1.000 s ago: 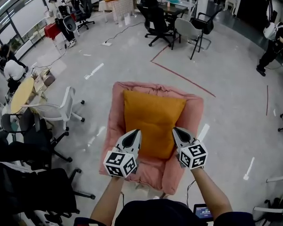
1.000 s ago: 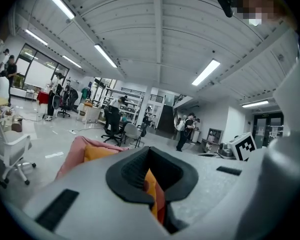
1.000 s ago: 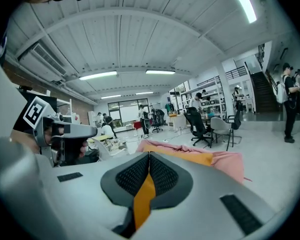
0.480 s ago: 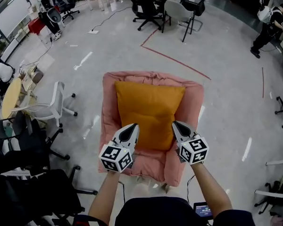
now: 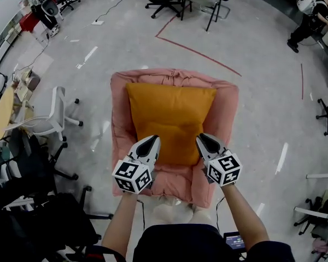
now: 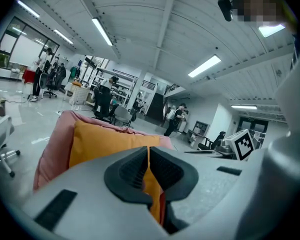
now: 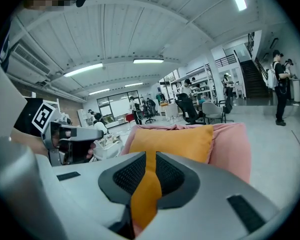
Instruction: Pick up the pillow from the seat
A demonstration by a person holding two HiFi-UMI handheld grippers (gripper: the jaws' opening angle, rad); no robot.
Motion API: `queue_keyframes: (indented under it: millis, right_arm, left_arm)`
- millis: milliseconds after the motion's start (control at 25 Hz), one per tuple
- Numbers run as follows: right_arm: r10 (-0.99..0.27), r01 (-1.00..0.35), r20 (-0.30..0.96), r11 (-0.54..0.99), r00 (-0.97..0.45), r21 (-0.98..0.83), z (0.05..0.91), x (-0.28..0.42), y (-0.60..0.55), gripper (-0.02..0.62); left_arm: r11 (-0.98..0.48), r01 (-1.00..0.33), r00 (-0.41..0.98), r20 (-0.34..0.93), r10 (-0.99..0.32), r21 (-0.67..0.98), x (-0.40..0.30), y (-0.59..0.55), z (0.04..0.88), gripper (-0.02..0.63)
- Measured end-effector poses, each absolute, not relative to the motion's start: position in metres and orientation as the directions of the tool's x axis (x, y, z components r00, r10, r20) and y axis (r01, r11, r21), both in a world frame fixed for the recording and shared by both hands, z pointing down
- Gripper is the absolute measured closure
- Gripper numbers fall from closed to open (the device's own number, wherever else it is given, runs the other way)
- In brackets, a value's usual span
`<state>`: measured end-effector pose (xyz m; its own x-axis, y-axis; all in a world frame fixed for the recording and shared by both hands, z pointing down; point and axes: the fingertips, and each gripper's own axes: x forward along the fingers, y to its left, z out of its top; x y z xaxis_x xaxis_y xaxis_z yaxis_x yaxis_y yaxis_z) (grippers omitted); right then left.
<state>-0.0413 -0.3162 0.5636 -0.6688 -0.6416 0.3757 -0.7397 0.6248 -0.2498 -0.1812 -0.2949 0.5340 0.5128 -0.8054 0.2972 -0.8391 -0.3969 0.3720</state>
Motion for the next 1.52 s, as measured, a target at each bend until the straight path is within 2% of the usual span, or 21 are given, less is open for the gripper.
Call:
queue_keyframes:
  millis: [120, 240, 560, 760, 1240, 1360, 1520]
  right_arm:
    - [-0.634, -0.742, 0.392, 0.616, -0.667, -0.266, 0.572, -0.043, -0.321, 0.495]
    - [-0.63, -0.749, 0.411, 0.601, -0.659, -0.28, 0.582, -0.045, -0.324, 0.452]
    - [-0.626, -0.764, 0.446, 0.578, -0.64, -0.287, 0.604, -0.052, -0.337, 0.391]
    - [-0.628, -0.78, 0.469, 0.554, -0.621, -0.29, 0.621, -0.054, -0.346, 0.359]
    - [-0.658, -0.822, 0.501, 0.512, -0.562, -0.25, 0.656, -0.054, -0.366, 0.276]
    - [-0.647, -0.824, 0.521, 0.51, -0.557, -0.247, 0.665, -0.055, -0.37, 0.236]
    - [-0.665, -0.836, 0.518, 0.498, -0.538, -0.229, 0.674, -0.055, -0.375, 0.186]
  left_arm:
    - [-0.399, -0.838, 0.52, 0.318, -0.793, 0.373, -0.183, -0.299, 0.543, 0.591]
    - [-0.416, -0.819, 0.551, 0.337, -0.763, 0.396, -0.183, -0.302, 0.553, 0.554]
    - [-0.462, -0.79, 0.604, 0.379, -0.701, 0.404, -0.185, -0.314, 0.58, 0.38]
    - [-0.449, -0.797, 0.593, 0.384, -0.708, 0.404, -0.193, -0.33, 0.598, 0.271]
    - [-0.389, -0.832, 0.542, 0.427, -0.724, 0.396, -0.216, -0.351, 0.649, 0.129]
    - [-0.388, -0.85, 0.519, 0.435, -0.736, 0.357, -0.22, -0.36, 0.657, 0.078]
    - [-0.379, -0.858, 0.506, 0.442, -0.741, 0.347, -0.225, -0.368, 0.669, 0.046]
